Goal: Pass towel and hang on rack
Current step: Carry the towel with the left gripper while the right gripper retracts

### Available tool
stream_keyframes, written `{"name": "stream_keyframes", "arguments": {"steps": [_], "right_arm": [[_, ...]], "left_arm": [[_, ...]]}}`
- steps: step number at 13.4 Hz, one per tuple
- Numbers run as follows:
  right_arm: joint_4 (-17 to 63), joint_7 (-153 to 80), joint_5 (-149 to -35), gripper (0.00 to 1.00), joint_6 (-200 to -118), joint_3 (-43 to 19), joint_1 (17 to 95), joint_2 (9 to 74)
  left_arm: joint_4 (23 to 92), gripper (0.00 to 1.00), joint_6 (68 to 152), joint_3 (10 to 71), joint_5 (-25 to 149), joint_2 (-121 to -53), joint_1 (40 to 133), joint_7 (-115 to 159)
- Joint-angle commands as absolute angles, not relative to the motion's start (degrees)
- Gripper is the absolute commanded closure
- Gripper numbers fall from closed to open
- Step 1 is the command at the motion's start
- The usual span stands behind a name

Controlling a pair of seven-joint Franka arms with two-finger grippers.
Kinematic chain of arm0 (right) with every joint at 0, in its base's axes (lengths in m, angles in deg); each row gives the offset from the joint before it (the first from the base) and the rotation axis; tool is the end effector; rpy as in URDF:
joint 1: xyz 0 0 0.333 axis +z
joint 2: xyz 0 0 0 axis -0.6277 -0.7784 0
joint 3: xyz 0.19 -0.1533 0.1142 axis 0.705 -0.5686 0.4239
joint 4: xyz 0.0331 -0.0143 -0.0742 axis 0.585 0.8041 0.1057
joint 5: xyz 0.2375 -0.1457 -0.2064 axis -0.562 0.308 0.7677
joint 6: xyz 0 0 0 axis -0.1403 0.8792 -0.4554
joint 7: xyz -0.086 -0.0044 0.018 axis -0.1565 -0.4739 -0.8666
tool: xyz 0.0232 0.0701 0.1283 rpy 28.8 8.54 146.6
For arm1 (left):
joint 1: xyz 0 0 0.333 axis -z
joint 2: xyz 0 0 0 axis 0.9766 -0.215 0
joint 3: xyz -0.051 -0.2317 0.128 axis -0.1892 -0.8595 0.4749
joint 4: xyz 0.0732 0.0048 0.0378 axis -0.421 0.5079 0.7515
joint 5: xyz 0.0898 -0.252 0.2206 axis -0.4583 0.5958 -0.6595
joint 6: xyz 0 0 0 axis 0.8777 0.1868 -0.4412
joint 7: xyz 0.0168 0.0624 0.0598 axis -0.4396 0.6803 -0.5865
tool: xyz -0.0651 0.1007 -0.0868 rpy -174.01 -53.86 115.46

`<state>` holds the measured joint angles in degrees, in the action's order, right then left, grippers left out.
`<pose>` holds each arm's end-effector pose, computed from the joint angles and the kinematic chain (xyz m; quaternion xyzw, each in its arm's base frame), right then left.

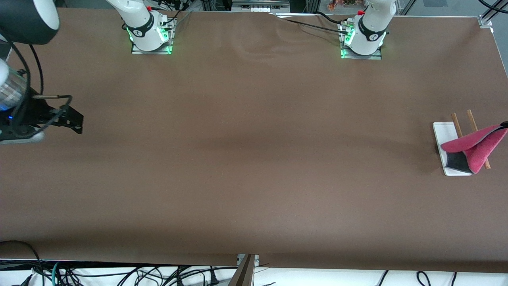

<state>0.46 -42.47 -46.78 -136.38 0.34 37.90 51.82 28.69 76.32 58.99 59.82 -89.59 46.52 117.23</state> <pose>0.5730 0.0335 0.5224 0.9971 0.0431 0.0335 0.0539 0.5125 0.2893 0.3956 0.8681 -0.4721 -0.0178 0.1523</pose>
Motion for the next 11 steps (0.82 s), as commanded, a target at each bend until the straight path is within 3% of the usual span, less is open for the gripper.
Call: {"name": "stream_keyframes", "arguments": {"steps": [1, 6, 11], "right_arm": [[4.75, -37.00, -50.81, 0.00, -134.40, -3.87, 36.86, 56.21], [5.89, -30.93, -50.47, 0.00, -131.22, -5.73, 35.81, 57.01], [6.06, -28.71, -51.08, 0.00, -130.34, -5.47, 35.72, 57.54]], "left_arm": [[27.57, 1.00, 79.36, 58.47, 55.51, -91.00, 43.67, 117.15], [27.83, 1.00, 92.02, 58.73, 53.04, -97.23, 39.88, 122.07], [28.19, 1.00, 98.89, 58.73, 53.30, -104.00, 38.21, 121.11]]}}
